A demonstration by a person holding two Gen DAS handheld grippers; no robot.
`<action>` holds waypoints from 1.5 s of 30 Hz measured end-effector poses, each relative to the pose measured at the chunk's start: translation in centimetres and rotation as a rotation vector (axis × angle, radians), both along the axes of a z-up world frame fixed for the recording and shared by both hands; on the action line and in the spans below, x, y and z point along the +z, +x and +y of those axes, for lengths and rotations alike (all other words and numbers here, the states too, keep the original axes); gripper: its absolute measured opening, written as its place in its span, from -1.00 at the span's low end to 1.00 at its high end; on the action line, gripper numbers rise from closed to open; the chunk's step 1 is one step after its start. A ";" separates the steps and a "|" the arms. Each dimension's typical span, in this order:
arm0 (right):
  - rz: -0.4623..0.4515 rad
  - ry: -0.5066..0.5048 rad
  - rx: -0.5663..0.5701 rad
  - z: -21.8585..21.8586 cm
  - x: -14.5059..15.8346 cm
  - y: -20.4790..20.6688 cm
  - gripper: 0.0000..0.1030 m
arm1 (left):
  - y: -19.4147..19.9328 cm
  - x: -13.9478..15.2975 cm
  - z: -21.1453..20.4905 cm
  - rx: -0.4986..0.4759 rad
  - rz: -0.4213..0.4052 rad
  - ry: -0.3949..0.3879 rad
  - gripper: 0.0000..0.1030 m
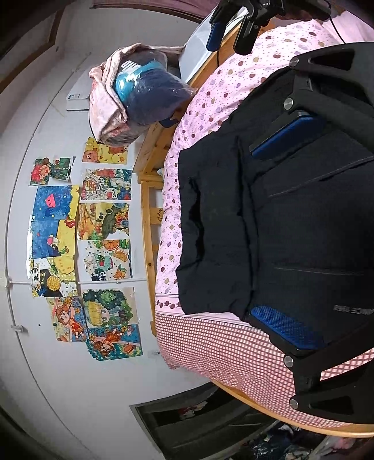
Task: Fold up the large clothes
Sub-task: 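Lower both grippers onto the edge of the folded black jacket, then close both grippers on the folded jacket's edge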
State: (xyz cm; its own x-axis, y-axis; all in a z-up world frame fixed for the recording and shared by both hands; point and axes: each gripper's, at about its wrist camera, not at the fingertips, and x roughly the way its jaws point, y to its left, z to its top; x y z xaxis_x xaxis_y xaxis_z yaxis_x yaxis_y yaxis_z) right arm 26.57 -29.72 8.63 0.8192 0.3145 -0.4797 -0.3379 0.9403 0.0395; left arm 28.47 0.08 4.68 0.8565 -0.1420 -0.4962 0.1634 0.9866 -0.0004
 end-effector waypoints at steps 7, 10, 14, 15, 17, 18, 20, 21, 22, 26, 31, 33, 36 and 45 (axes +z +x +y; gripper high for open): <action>0.012 0.011 -0.011 -0.8 -1.5 -2.6 0.83 | -3.4 -1.7 0.1 -0.039 -0.009 0.042 1.00; 0.023 0.000 -0.013 -1.0 -2.7 -3.5 0.83 | -5.1 -2.8 0.3 -0.059 -0.007 0.073 1.00; 0.037 -0.018 -0.014 -1.1 -4.6 -5.0 0.83 | -7.1 -4.2 0.8 -0.066 -0.010 0.093 1.00; 0.039 -0.020 -0.014 -1.1 -5.1 -5.4 0.83 | -7.6 -4.6 1.0 -0.067 -0.010 0.093 1.00; 0.043 -0.018 -0.019 -1.1 -5.9 -6.2 0.83 | -8.3 -5.3 1.4 -0.069 -0.005 0.088 1.00; 0.045 -0.014 -0.019 -1.0 -6.3 -6.5 0.83 | -8.7 -5.7 1.6 -0.070 0.001 0.085 1.00; 0.054 -0.007 -0.021 -1.0 -7.3 -7.3 0.83 | -9.2 -6.5 1.9 -0.075 0.011 0.082 1.00; 0.057 -0.003 -0.024 -1.0 -7.8 -7.7 0.83 | -9.5 -6.9 2.0 -0.079 0.016 0.083 1.00; 0.060 0.002 -0.025 -1.0 -8.3 -8.1 0.83 | -9.7 -7.2 2.1 -0.084 0.018 0.085 1.00; 0.076 0.011 -0.037 -1.1 -10.0 -9.3 0.83 | -10.9 -8.3 2.5 -0.109 0.014 0.091 1.00; 0.083 -0.010 -0.064 -1.3 -11.8 -10.7 0.83 | -12.4 -9.5 2.8 -0.138 0.003 0.121 1.00; 0.087 -0.017 -0.073 -1.5 -12.5 -11.4 0.83 | -13.0 -10.0 3.0 -0.147 0.005 0.134 1.00; 0.093 -0.018 -0.081 -1.5 -13.2 -12.0 0.83 | -13.6 -10.8 3.3 -0.156 0.014 0.141 1.00; 0.126 -0.034 -0.077 -0.7 -15.3 -12.8 0.83 | -14.6 -13.0 3.2 -0.183 0.048 0.206 1.00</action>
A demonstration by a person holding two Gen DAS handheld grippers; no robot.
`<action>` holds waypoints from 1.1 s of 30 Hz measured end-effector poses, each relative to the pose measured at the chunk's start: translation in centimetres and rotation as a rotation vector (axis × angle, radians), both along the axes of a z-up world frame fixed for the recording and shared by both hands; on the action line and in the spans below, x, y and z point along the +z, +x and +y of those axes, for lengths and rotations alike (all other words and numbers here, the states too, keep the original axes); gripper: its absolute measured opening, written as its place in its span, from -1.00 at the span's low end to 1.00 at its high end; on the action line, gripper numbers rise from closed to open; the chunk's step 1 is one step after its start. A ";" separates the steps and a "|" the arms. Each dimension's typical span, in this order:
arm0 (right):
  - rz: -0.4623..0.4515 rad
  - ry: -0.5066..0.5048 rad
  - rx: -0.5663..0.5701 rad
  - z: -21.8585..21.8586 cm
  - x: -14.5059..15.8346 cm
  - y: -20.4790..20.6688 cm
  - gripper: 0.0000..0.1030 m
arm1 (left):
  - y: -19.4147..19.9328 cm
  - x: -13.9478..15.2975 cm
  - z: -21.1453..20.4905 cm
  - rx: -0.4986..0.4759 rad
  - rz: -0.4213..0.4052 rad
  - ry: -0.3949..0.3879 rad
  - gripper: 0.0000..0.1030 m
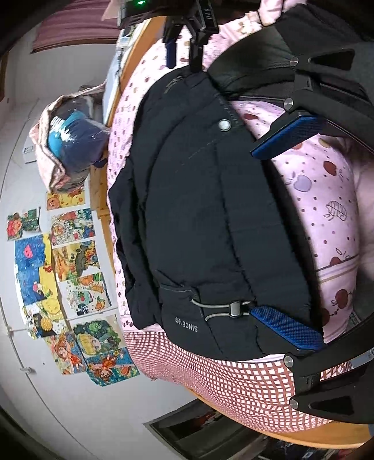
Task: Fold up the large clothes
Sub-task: 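Close both grippers on the folded jacket's edge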
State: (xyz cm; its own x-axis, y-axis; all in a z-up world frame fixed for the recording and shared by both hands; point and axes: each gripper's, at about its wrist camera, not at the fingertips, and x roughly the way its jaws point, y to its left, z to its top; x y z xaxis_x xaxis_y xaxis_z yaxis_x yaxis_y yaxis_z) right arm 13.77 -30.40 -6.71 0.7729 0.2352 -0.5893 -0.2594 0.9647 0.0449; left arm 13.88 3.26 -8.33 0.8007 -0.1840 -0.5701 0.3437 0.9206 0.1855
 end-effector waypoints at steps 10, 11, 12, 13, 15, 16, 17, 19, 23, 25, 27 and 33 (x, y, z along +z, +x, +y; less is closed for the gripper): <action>0.035 -0.066 -0.024 0.8 -2.3 -0.1 0.83 | -0.1 -2.2 -1.2 -0.029 0.011 0.106 1.00; 0.037 -0.081 -0.025 1.0 -2.5 -0.1 0.83 | -0.1 -2.4 -1.2 -0.032 0.011 0.110 1.00; 0.040 -0.104 -0.028 1.2 -2.8 0.0 0.83 | 0.0 -2.5 -1.2 -0.034 0.016 0.113 1.00; 0.045 -0.127 -0.033 1.4 -3.1 0.1 0.83 | 0.1 -2.6 -1.1 -0.037 0.022 0.114 1.00; 0.053 -0.151 -0.036 1.7 -3.4 0.2 0.83 | 0.3 -3.0 -1.0 -0.041 0.031 0.121 1.00; 0.061 -0.157 -0.036 1.9 -3.8 0.4 0.83 | 0.4 -3.2 -1.1 -0.044 0.033 0.128 1.00; 0.064 -0.160 -0.039 2.0 -3.9 0.4 0.83 | 0.4 -3.5 -1.2 -0.046 0.031 0.144 1.00; 0.071 -0.164 -0.045 2.2 -4.3 0.6 0.83 | 0.4 -4.0 -1.6 -0.048 0.022 0.177 1.00; 0.083 -0.162 -0.063 2.5 -5.0 0.8 0.83 | 0.1 -4.7 -2.3 -0.036 -0.011 0.247 1.00; 0.084 -0.167 -0.073 2.6 -5.1 0.8 0.83 | 0.0 -5.0 -2.7 -0.028 -0.025 0.275 1.00; 0.076 -0.176 -0.082 2.7 -5.1 0.6 0.83 | 0.0 -5.5 -3.1 -0.018 -0.044 0.317 1.00; 0.080 -0.257 -0.101 3.2 -5.4 0.8 0.83 | -0.3 -6.0 -4.0 0.002 -0.078 0.371 1.00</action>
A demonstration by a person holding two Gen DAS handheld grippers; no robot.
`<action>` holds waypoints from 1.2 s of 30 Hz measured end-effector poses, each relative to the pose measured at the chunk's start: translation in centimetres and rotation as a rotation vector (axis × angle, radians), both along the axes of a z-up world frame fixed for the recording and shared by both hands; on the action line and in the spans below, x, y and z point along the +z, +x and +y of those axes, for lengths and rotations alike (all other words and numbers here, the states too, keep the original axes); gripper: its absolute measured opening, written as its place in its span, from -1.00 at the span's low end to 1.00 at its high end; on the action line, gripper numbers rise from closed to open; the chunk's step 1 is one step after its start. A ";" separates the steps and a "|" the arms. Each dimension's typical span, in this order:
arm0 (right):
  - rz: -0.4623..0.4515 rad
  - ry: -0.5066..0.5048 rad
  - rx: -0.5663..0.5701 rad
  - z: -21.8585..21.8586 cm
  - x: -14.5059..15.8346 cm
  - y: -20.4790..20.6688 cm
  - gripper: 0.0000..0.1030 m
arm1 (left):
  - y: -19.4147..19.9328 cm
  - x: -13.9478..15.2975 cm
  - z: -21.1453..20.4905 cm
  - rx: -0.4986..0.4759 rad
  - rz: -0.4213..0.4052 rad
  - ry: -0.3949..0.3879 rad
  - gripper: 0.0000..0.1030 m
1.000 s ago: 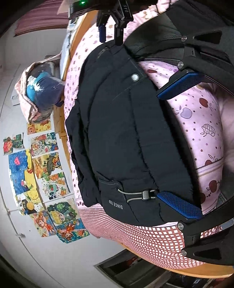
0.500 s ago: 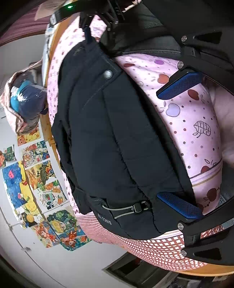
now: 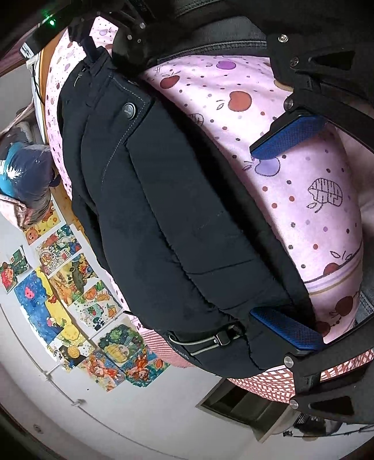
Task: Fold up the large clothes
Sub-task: 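Close both grippers on the folded jacket's edge, then lift the folded jacket up off the bed with both grippers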
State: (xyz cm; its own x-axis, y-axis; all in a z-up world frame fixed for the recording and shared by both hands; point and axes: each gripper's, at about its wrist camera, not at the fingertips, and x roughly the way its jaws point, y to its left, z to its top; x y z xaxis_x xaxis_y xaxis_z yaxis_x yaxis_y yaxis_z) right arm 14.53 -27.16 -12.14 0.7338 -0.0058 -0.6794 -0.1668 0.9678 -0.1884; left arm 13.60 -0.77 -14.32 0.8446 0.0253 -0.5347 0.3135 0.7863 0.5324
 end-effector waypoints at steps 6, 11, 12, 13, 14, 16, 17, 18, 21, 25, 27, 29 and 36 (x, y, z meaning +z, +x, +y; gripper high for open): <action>0.008 -0.152 -0.051 1.4 0.0 1.2 0.82 | -0.1 -0.3 -0.6 0.018 -0.028 0.027 1.00; -0.033 -0.243 -0.090 2.7 0.2 1.6 0.82 | -0.3 -0.6 -0.8 0.030 -0.058 0.031 1.00; -0.048 -0.246 -0.101 2.8 0.4 1.7 0.82 | -0.4 -0.7 -0.8 0.033 -0.069 0.032 1.00; -0.062 -0.238 -0.114 2.7 0.7 1.7 0.82 | -0.4 -0.7 -0.8 0.036 -0.079 0.033 1.00; -0.067 -0.225 -0.121 2.6 0.9 1.6 0.82 | -0.5 -0.6 -0.8 0.040 -0.090 0.034 1.00; -0.075 -0.190 -0.131 2.0 1.2 1.5 0.82 | -0.5 -0.5 -0.9 0.046 -0.110 0.034 0.99; -0.083 -0.169 -0.132 1.7 1.4 1.3 0.82 | -0.5 -0.4 -0.9 0.047 -0.117 0.036 0.98; -0.086 -0.151 -0.131 1.3 1.5 1.3 0.82 | -0.7 -0.4 -1.0 0.045 -0.122 0.038 0.93; -0.084 -0.126 -0.128 0.9 1.4 1.4 0.82 | -1.1 -0.1 -1.0 0.047 -0.151 0.045 0.71; -0.088 -0.125 -0.106 0.7 1.1 1.2 0.83 | -0.9 0.9 -0.3 0.070 -0.214 0.035 0.08; -0.088 -0.110 -0.080 0.5 1.1 1.1 0.83 | -0.7 1.8 0.1 0.082 -0.232 -0.010 -0.20; -0.088 -0.092 -0.053 0.4 1.1 0.9 0.83 | -0.2 2.9 0.5 0.079 -0.230 -0.060 -0.35; -0.091 -0.176 0.029 1.8 0.4 0.1 0.86 | 1.8 6.6 1.7 0.077 -0.163 -0.239 -0.67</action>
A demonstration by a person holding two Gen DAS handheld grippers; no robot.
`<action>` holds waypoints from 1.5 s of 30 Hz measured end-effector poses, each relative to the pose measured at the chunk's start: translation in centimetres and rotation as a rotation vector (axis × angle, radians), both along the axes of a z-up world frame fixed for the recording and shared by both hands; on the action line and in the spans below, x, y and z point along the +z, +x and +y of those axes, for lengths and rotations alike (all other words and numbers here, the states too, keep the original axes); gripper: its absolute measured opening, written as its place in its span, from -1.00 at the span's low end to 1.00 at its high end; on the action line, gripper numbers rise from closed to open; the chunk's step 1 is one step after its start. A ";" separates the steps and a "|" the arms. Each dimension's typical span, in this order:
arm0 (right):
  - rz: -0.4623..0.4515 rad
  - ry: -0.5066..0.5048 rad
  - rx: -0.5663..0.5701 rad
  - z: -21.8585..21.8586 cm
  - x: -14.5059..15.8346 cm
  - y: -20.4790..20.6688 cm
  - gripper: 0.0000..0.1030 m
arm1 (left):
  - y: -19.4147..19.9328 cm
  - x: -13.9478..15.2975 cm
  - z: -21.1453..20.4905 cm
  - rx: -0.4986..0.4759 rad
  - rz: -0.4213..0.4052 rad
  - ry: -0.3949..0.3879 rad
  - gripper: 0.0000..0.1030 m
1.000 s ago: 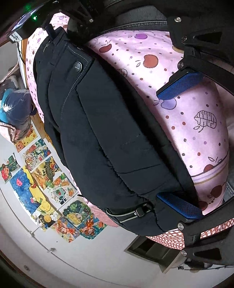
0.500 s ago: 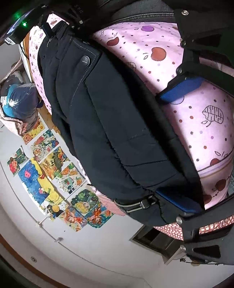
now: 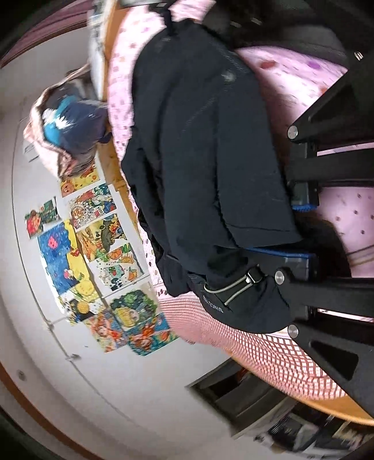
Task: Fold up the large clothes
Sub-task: 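Lift the folded jacket up off the bed with both grippers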
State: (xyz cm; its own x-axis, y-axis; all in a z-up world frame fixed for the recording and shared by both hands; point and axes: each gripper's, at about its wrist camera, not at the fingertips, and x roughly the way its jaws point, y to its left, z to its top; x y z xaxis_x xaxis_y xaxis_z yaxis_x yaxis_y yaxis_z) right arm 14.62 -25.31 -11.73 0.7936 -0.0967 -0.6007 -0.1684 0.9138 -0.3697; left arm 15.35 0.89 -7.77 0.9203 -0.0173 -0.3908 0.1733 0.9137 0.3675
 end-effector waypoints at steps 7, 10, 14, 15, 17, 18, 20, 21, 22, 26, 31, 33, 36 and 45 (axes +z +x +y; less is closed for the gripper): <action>-0.123 -0.226 -0.081 2.4 -0.8 -0.4 0.86 | 1.0 2.3 1.2 -0.013 0.034 -0.131 -0.71; -0.179 -0.334 -0.123 3.4 -1.2 -0.3 0.85 | 1.5 3.5 1.5 -0.019 0.021 -0.145 -0.73; -0.200 -0.382 -0.110 4.5 -1.2 -0.3 0.85 | 1.9 5.1 1.4 -0.023 -0.003 -0.164 -0.74; -0.204 -0.386 -0.103 4.8 -1.3 -0.5 0.85 | 2.0 5.5 1.4 -0.023 -0.008 -0.169 -0.74; -0.214 -0.388 -0.093 5.2 -1.3 -0.8 0.84 | 1.8 5.9 1.3 -0.022 -0.015 -0.173 -0.74; -0.223 -0.386 -0.091 5.3 -1.2 -0.9 0.80 | 1.9 6.0 1.3 -0.021 -0.016 -0.173 -0.74; -0.247 -0.375 -0.099 5.3 -0.9 -1.2 0.60 | 1.7 6.0 1.3 -0.018 -0.013 -0.175 -0.74; -0.257 -0.365 -0.107 5.2 -0.8 -1.3 0.40 | 1.6 5.9 1.3 -0.016 -0.010 -0.176 -0.74; -0.265 -0.351 -0.118 5.0 -0.7 -1.5 0.29 | 1.5 5.7 1.2 -0.012 -0.007 -0.177 -0.74; -0.297 -0.288 -0.133 3.9 -0.2 -2.5 -0.19 | 1.2 5.5 1.5 0.000 -0.005 -0.194 -0.75; -0.372 -0.213 -0.135 3.1 0.9 -4.0 -0.54 | 0.7 5.3 1.9 0.013 -0.019 -0.217 -0.77; -0.398 -0.183 -0.138 2.5 1.7 -4.3 -0.63 | 0.3 5.1 2.1 0.014 -0.018 -0.225 -0.78; -0.441 -0.114 -0.146 1.0 3.4 -4.4 -0.70 | -0.5 4.7 2.2 0.022 -0.022 -0.229 -0.80; -0.524 -0.025 -0.126 -0.7 5.6 -5.7 -0.86 | -3.4 5.1 3.6 0.036 -0.054 -0.265 -0.87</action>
State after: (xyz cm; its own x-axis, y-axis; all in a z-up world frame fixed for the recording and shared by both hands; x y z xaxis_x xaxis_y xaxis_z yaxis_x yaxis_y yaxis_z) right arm 8.94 -26.06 -6.14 0.9676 -0.2202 -0.1235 0.1553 0.9047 -0.3968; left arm 11.95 4.53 -2.67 0.9417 -0.0792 -0.3270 0.1255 0.9845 0.1228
